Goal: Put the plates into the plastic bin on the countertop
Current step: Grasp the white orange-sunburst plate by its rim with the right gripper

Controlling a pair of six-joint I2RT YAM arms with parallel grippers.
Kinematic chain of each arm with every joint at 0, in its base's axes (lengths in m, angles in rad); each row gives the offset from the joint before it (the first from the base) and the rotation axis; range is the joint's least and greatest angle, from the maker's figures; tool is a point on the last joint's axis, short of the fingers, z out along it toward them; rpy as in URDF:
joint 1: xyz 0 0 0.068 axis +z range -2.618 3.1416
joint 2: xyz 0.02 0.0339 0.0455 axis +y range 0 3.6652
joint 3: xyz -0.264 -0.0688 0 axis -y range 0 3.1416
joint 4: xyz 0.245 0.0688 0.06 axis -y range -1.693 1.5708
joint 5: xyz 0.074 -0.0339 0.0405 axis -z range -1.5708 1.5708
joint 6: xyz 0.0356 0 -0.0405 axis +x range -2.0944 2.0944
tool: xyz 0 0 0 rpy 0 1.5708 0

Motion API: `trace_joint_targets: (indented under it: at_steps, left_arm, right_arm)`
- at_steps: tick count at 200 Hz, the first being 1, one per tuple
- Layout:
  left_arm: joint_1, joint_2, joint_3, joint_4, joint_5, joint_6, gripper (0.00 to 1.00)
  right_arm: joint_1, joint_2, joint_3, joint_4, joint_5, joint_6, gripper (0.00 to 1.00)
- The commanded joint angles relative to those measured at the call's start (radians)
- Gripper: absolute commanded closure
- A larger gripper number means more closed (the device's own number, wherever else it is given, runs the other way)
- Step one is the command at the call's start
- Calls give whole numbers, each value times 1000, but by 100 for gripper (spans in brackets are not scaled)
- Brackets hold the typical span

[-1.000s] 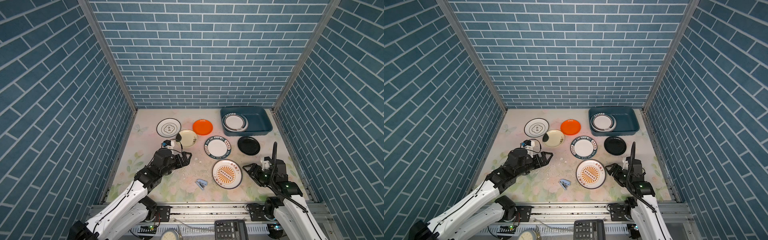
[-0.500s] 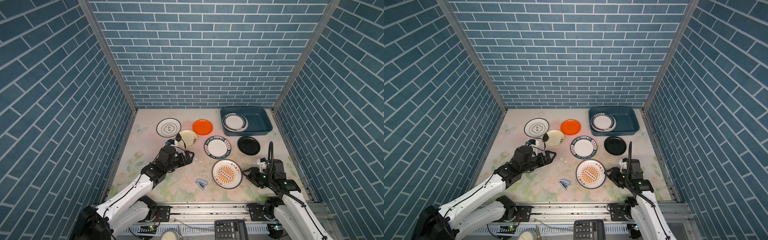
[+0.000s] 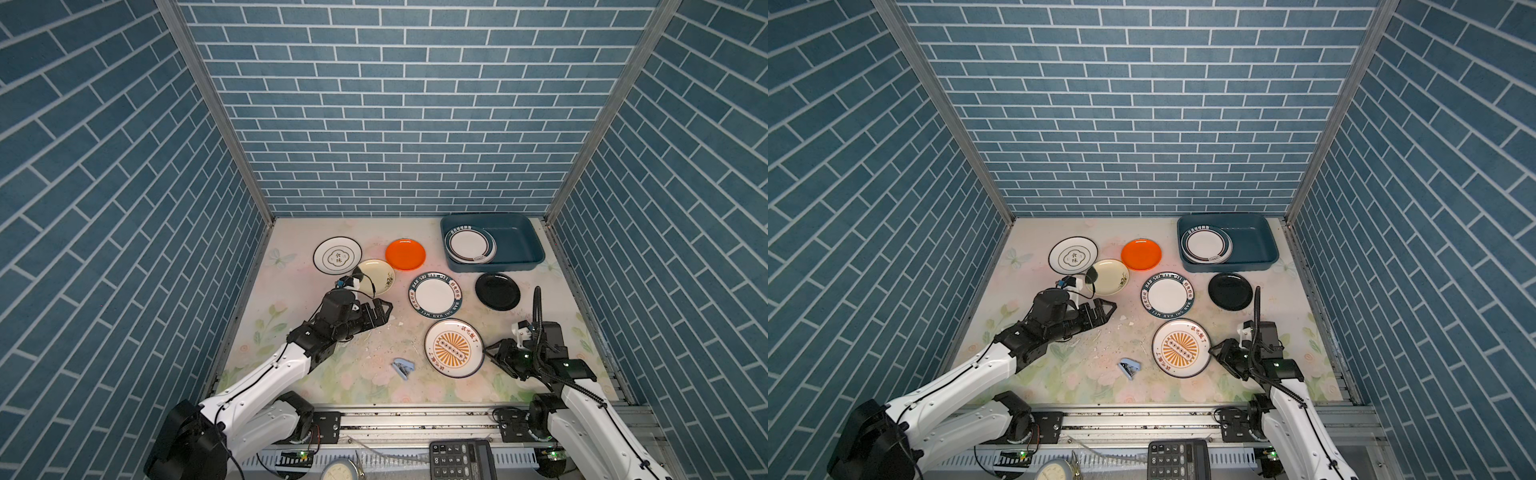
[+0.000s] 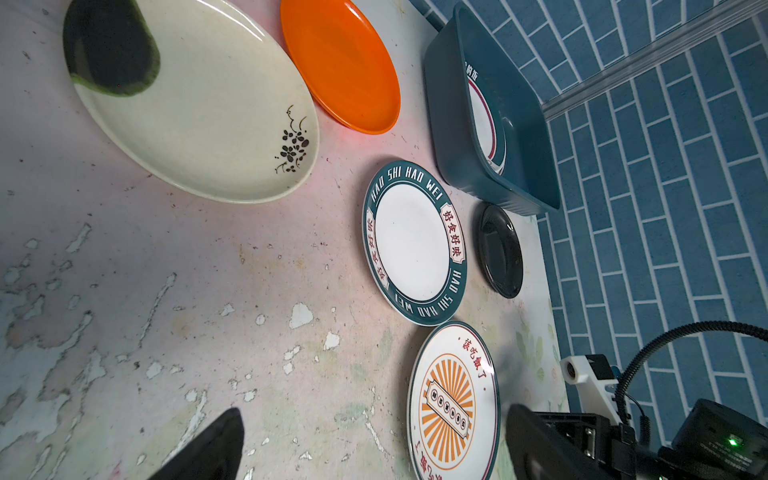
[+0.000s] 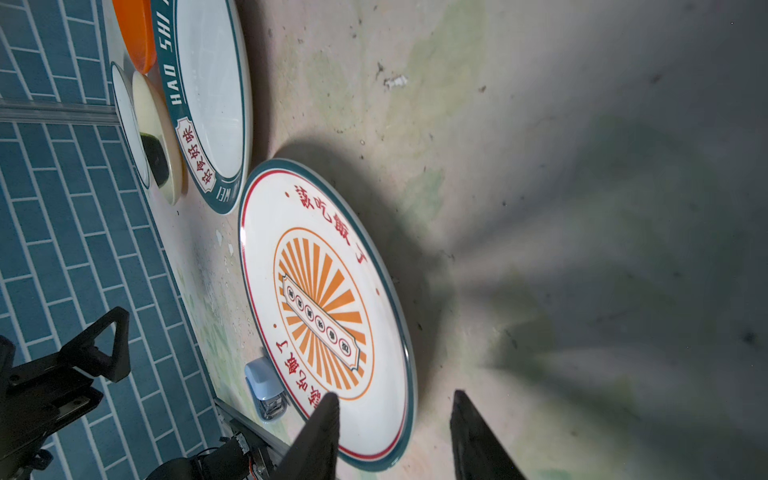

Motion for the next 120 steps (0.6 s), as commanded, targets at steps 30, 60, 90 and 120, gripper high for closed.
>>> trace_joint_targets:
  at_steps: [30,60,90,120]
  left_arm:
    - [-5,3,25,17,6,0,0]
    - [-5,6,36,8,5,1,0]
    - [-4,22,36,14,4,-2,0]
    - [-8,45,42,27,8,-12,0]
  right_arm:
    - [-1,76,-31,118,-29,-28,59]
    - [0,123,-44,179,-43,-37,58]
    - [1,158,-58,212,-41,-46,58]
    - [1,193,-60,233,-43,-57,62]
